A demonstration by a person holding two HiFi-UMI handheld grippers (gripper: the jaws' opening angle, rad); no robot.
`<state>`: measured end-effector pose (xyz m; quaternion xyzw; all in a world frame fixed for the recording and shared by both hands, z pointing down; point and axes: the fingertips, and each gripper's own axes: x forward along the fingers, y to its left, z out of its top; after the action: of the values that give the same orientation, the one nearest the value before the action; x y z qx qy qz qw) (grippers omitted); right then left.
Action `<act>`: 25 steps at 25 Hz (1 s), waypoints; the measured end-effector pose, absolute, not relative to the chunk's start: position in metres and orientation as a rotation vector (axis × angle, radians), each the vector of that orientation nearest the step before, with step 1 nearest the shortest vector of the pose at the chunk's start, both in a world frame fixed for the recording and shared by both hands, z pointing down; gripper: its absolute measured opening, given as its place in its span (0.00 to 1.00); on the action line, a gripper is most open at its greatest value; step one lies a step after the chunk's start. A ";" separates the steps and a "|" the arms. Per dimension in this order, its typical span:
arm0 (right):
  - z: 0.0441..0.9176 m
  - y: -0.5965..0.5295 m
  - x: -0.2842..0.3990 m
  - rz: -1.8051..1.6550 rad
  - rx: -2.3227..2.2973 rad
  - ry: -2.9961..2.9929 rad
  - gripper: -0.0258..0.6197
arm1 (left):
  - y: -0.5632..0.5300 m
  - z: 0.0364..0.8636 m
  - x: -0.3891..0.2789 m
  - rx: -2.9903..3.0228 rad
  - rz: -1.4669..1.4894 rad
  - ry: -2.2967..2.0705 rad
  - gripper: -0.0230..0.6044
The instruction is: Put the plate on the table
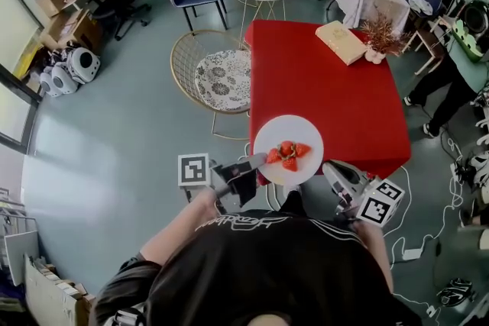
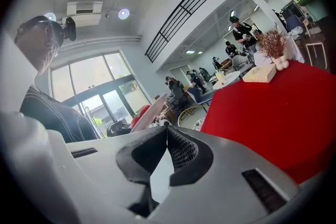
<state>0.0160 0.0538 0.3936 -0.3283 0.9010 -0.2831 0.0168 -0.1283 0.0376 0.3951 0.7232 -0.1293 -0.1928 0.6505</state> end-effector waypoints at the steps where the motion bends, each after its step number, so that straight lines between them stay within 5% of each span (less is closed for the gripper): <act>1: 0.394 0.047 0.020 -0.888 -1.016 2.798 0.05 | 0.031 0.395 -0.125 1.637 -0.438 -0.298 0.06; 25: 0.394 -0.133 0.142 -0.967 -0.966 2.744 0.05 | -0.139 0.398 -0.005 1.598 -0.419 -0.371 0.06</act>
<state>0.1416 -0.1326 0.3942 -0.3148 0.8945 -0.3152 0.0381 -0.0051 -0.1387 0.3985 0.7070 -0.1639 -0.1852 0.6625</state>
